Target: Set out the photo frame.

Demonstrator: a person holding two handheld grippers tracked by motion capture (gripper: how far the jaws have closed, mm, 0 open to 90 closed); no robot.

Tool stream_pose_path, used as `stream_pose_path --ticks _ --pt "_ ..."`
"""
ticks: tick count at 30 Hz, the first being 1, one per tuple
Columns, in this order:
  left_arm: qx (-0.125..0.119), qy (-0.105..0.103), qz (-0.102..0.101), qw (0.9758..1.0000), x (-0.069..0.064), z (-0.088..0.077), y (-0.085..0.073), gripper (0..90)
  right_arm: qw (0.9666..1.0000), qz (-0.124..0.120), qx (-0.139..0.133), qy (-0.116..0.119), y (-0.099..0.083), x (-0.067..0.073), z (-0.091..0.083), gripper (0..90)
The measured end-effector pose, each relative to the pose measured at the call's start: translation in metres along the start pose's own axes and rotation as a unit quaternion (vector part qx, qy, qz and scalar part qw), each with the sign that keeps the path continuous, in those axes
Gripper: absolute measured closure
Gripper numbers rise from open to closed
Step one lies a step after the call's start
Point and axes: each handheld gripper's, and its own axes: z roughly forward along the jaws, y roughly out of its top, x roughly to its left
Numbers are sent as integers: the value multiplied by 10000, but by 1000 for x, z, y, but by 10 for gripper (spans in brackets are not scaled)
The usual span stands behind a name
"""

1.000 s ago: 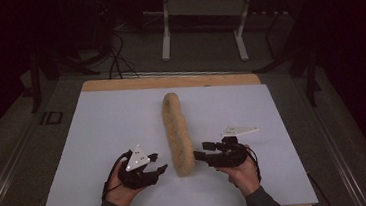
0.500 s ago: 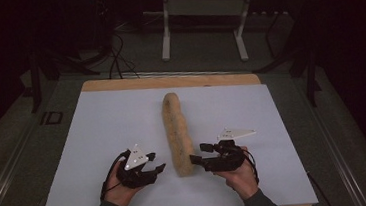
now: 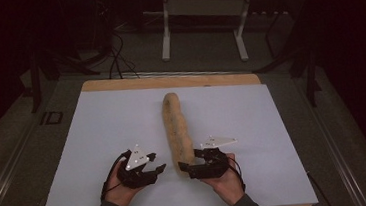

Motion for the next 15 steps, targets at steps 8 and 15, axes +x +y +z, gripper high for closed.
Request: stream_pose_path --ticks 8,15 --pt "-29 29 -12 10000 1 0 0 476 9996 -121 74 -255 -8 5 14 311" --pt "-5 34 27 10000 -1 0 0 476 9993 -95 17 -365 -12 7 18 390"
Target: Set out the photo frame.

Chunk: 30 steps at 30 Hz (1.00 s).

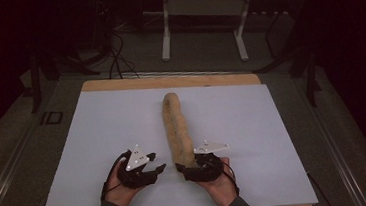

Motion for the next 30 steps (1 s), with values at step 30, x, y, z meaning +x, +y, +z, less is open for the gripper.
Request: stream_pose_path --ticks 30 --pt "-21 -42 -10 10000 -1 1 0 474 9998 -165 84 -28 0 -3 -5 505"
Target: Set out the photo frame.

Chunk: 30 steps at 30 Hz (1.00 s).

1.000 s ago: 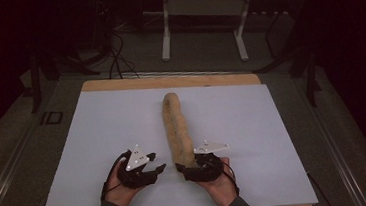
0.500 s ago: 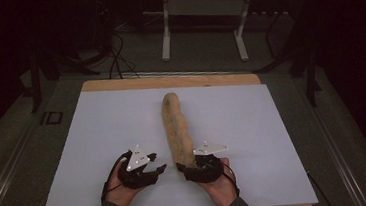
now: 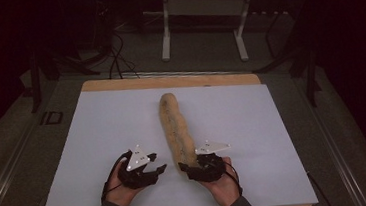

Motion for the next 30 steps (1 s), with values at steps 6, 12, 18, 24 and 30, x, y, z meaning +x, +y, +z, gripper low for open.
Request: stream_pose_path --ticks 6,12,18,24,30 --pt "-24 10 -31 10000 1 -1 0 474 10000 0 8 -28 0 -3 -3 531" --pt "-36 18 -50 10000 2 -1 0 474 10000 13 9 -86 0 -6 -6 560" --pt "-41 16 -50 10000 2 -2 0 474 9999 23 2 -158 -1 -12 -9 594" --pt "-35 21 -52 10000 2 -1 0 474 9997 112 -14 -194 -1 -20 -13 624" --pt "-34 21 -51 10000 2 -1 0 474 9996 170 -22 -217 -1 -28 -16 642"
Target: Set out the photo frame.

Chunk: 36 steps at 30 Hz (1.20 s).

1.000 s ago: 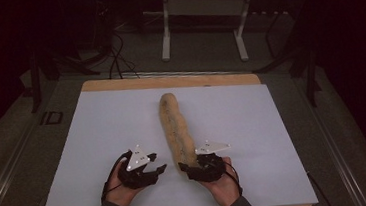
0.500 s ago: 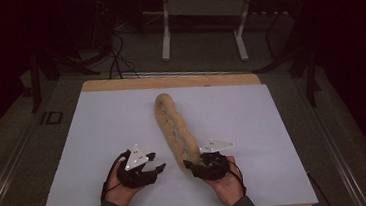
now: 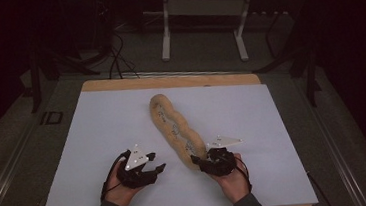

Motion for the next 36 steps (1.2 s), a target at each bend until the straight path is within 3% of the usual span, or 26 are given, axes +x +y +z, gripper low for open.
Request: stream_pose_path --ticks 8,19,24,29,36 --pt "2 1 -1 10000 0 0 0 474 9999 70 -25 -110 1 -12 -4 643" --pt "17 7 11 10000 0 1 0 474 9982 238 -83 -550 1 -33 -13 644" --pt "16 16 1 10000 0 1 0 474 9961 387 -122 -780 1 -39 -14 638" --pt "13 37 -22 10000 1 0 0 473 9917 630 -226 -1095 -1 -42 -12 555" --pt "8 70 -55 10000 2 1 -1 473 9894 749 -273 -1210 -2 -44 -7 513"
